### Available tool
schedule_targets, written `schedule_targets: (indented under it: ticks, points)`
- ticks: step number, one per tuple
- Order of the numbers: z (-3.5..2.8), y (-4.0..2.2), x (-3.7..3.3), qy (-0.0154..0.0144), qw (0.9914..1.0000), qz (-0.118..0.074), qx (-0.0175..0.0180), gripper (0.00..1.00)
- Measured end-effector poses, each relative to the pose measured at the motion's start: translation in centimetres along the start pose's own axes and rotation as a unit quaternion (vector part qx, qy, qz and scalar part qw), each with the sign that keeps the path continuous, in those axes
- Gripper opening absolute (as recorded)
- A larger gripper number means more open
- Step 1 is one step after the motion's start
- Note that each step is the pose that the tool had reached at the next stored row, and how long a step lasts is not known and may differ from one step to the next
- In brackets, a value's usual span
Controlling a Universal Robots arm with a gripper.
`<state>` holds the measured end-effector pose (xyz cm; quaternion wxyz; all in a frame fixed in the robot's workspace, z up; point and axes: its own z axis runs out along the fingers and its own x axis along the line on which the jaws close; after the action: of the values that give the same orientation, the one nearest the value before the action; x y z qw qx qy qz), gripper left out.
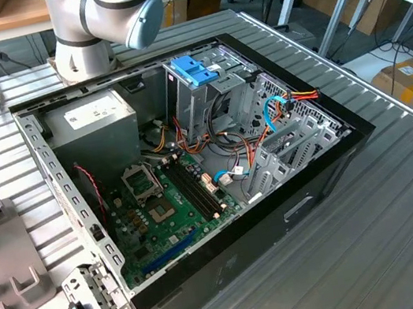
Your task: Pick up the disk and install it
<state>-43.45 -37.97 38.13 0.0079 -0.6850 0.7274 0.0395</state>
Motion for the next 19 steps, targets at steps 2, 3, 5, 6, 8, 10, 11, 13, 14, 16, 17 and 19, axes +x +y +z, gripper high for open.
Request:
schedule_targets:
  ticks: [2, 3, 5, 6, 8, 10, 11, 13, 14, 16, 17, 19]
  points:
    - [0.10, -0.01, -0.01, -0.0007, 1.00000, 0.000, 0.0001, 0.48]
    - [0.15, -0.01, -0.05, -0.0010, 1.00000, 0.000, 0.0000, 0.48]
    - [0.21, 0.00, -0.16, -0.0013, 1.00000, 0.000, 0.0000, 0.48]
    - [0.26, 0.00, -0.20, -0.0015, 1.00000, 0.000, 0.0000, 0.48]
    - [0.35, 0.00, -0.26, -0.0024, 1.00000, 0.000, 0.0000, 0.48]
    - [0.46, 0.00, -0.32, -0.0036, 0.99999, 0.001, -0.0001, 0.48]
    - [0.50, -0.01, -0.34, -0.0041, 0.99999, 0.001, -0.0002, 0.48]
    - [0.59, -0.01, -0.35, -0.0047, 0.99999, 0.001, -0.0002, 0.48]
    - [0.66, 0.00, -0.35, -0.0051, 0.99999, 0.001, -0.0002, 0.48]
    - [0.73, -0.01, -0.35, -0.0055, 0.99998, 0.001, -0.0002, 0.48]
    - [0.81, -0.01, -0.34, -0.0060, 0.99998, 0.001, -0.0003, 0.48]
    - [0.87, -0.02, -0.34, -0.0062, 0.99998, 0.001, -0.0003, 0.48]
